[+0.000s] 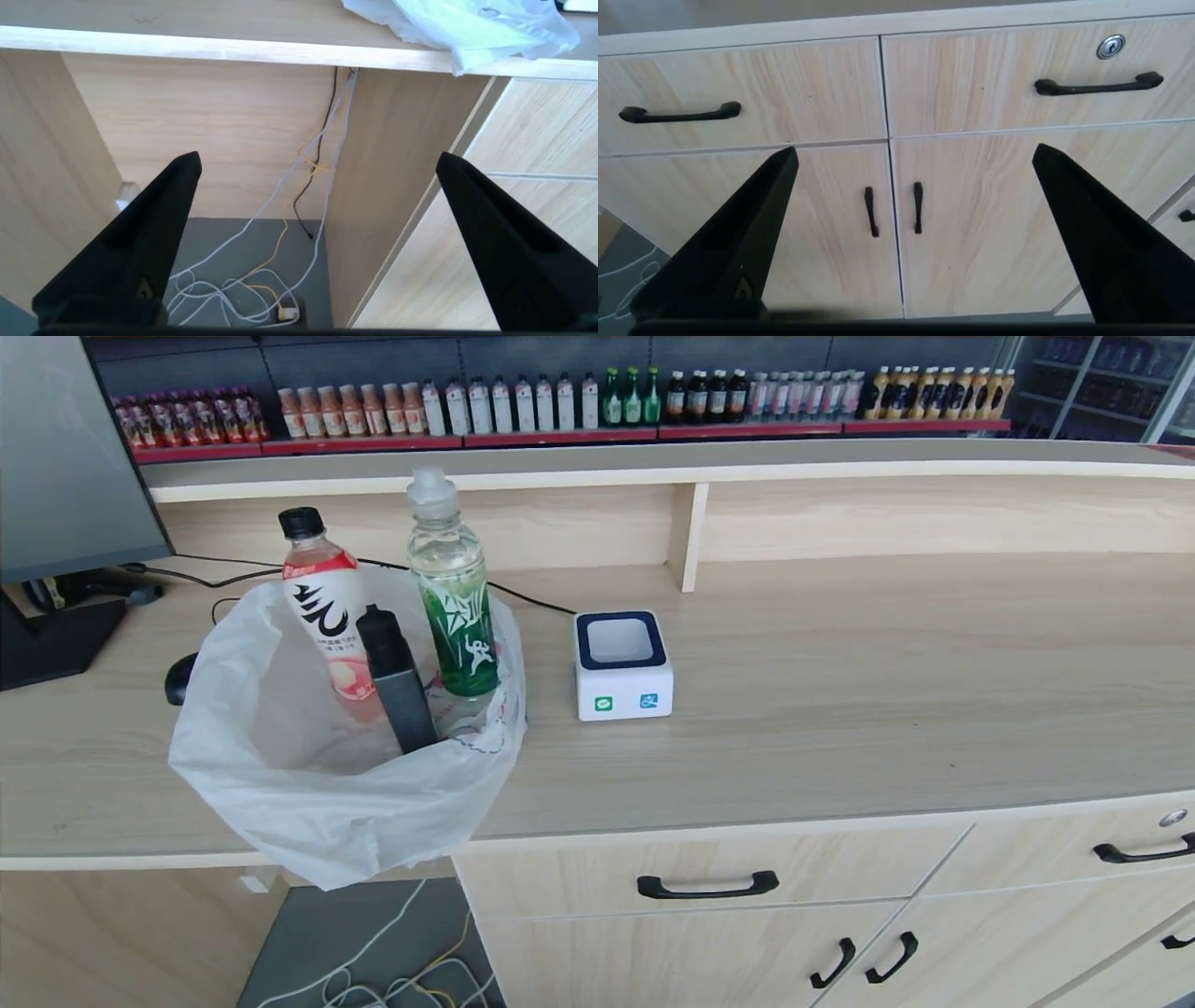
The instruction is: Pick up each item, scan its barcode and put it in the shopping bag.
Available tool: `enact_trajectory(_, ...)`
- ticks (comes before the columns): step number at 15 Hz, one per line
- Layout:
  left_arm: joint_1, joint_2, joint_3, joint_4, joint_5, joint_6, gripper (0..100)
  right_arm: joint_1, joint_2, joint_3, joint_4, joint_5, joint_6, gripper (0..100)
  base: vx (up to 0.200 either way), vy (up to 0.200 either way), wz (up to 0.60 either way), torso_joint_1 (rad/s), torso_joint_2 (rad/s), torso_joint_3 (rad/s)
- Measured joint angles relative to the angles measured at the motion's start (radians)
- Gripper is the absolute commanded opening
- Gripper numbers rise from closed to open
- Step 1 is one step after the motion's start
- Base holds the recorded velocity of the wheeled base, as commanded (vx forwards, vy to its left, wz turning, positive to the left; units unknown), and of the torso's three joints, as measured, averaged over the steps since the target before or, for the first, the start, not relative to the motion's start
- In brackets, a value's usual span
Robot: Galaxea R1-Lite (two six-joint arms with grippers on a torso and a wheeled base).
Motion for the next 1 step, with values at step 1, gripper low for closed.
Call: enact_trajectory(1,0.001,0.000,0.000,0.000,0.000,0.000,100,-0.001,0.000,0.000,0.000,0.000,0.001,100,0.000,0.000,0.00,0.000,0.00,0.000)
